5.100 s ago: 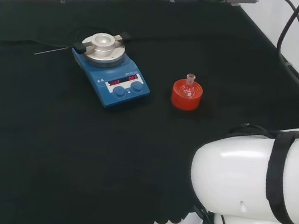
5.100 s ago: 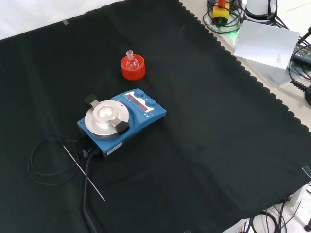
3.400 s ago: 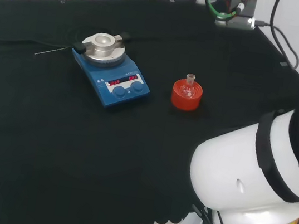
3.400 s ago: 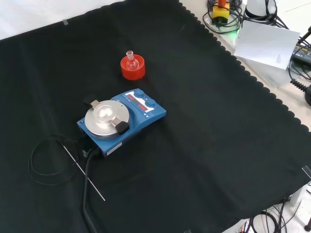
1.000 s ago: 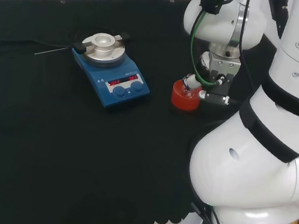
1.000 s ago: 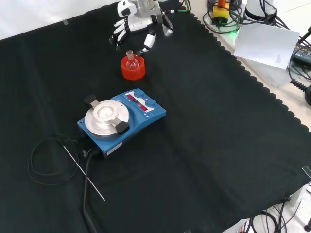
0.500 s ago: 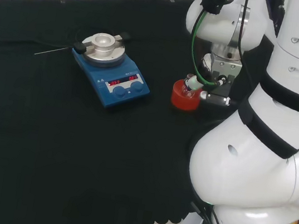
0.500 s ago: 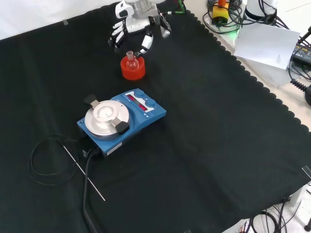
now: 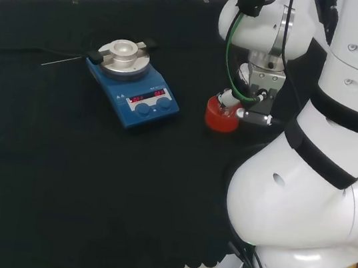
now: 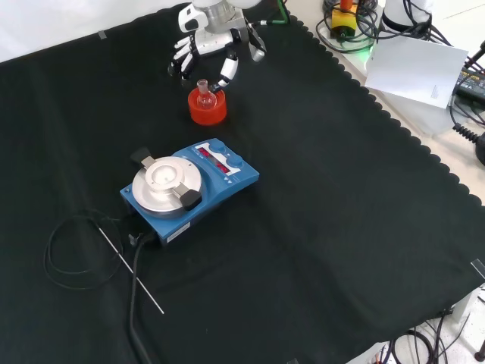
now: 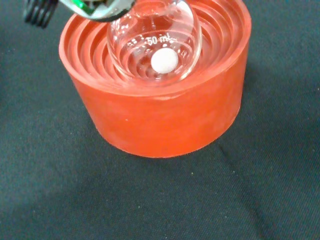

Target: Pick up the round-bottom flask.

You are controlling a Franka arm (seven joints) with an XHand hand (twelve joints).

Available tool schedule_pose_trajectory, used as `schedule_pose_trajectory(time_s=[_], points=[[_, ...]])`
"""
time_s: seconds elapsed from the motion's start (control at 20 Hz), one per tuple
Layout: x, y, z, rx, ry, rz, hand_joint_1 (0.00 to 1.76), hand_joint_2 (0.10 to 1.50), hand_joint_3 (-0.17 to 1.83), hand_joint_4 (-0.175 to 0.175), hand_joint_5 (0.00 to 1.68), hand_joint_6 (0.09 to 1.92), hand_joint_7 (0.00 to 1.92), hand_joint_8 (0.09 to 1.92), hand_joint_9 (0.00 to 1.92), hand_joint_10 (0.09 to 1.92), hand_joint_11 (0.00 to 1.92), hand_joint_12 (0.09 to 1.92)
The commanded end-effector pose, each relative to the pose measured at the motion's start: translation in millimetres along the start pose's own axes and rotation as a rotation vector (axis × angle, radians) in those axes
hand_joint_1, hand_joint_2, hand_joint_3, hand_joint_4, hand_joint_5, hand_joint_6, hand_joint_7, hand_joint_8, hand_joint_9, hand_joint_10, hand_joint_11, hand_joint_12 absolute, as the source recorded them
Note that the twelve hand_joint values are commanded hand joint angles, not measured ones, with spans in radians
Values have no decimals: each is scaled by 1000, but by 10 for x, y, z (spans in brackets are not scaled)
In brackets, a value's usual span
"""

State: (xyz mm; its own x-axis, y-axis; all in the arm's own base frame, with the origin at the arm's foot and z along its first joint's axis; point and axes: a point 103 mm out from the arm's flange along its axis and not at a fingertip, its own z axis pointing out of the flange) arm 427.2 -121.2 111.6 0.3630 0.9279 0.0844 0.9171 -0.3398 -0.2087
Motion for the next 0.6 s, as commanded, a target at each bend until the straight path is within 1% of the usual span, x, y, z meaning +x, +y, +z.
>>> schedule_pose_trajectory(time_s=[0.05, 0.35, 0.6], points=[[-12, 14, -13, 0, -14, 5, 858, 692, 623, -47, 786, 612, 238, 636, 459, 664, 163, 1389], [-20, 30, -7, 4, -24, 13, 877, 692, 623, -53, 812, 637, 244, 640, 467, 664, 175, 1385], [18, 42, -13, 1, -29, 8, 883, 693, 623, -55, 819, 654, 246, 641, 470, 661, 180, 1381]])
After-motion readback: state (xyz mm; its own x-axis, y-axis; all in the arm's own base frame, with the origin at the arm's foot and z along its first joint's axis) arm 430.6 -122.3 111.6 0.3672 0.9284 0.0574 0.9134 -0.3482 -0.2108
